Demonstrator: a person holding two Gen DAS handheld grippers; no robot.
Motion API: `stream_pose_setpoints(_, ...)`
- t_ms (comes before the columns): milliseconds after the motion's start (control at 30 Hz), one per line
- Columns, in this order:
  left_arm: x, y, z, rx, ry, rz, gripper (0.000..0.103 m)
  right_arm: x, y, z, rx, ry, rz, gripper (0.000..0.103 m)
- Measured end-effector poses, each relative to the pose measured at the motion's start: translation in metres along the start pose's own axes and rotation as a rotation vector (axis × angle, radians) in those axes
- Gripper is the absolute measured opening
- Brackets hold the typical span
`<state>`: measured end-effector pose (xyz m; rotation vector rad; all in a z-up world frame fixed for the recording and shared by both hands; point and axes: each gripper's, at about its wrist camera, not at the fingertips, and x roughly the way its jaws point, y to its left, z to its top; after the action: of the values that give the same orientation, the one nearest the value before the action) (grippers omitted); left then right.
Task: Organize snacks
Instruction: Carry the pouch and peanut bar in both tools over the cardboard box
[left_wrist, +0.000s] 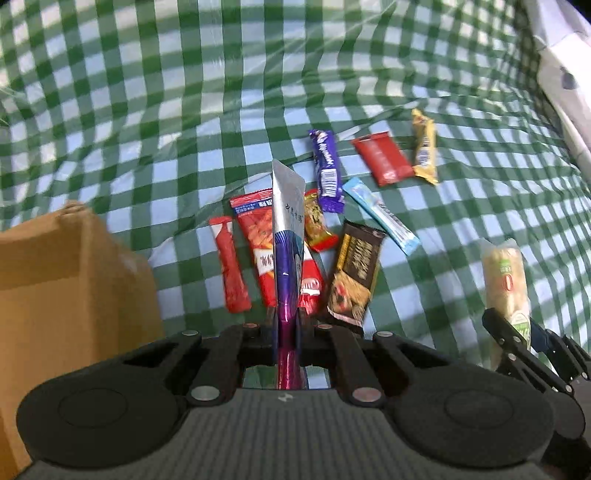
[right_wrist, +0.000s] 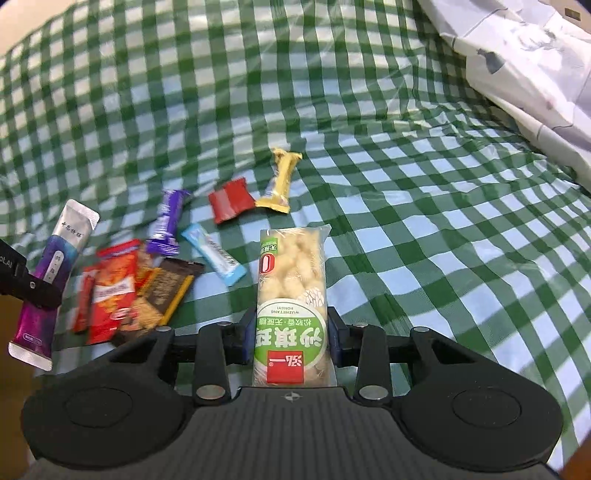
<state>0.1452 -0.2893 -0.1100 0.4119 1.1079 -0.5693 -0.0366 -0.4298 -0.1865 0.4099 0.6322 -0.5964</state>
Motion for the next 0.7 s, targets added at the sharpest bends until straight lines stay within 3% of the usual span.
stream_pose_setpoints(333, -0.104, 0.006, -0.061, -0.006, -0.092, -0.006, 0.009, -0.105, 0.038, -0.011, -0.037, -0.049, 0.081, 0.038)
stream_pose_setpoints(700, -0.198, 0.07, -0.159, -0.096, -0.16, 0.046, 0.009, -0.204, 0.107, -0.049, -0.166, -0.056, 0.245, 0.038)
